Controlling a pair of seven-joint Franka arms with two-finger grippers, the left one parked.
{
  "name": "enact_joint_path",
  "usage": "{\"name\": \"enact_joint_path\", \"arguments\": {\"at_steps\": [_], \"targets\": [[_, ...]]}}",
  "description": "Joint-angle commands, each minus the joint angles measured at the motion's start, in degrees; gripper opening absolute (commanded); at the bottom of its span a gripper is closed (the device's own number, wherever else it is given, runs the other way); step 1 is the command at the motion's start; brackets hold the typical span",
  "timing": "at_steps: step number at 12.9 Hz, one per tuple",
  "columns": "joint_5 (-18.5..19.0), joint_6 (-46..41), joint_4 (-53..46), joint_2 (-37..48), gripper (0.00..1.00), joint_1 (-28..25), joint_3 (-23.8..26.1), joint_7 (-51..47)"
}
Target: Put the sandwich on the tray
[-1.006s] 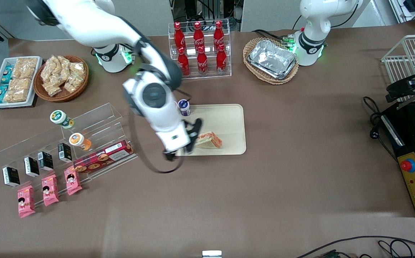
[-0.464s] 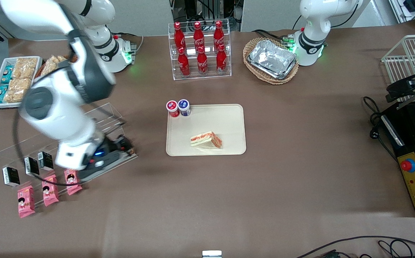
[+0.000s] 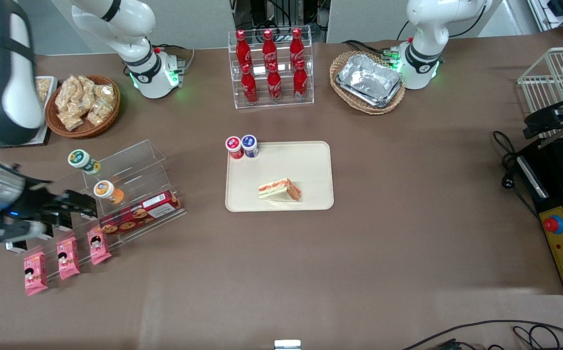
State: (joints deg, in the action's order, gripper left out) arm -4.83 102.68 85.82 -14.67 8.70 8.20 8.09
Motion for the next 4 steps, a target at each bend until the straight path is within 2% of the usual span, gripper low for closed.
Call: {"name": "enact_joint_path", "arguments": {"at_steps": [1, 4], "targets": [[-0.35, -5.98, -0.39, 5.25, 1.0, -0.79, -6.25, -1.15], [0.35, -12.39, -1.0, 9.21, 1.0, -0.87, -9.78, -0.8]]}}
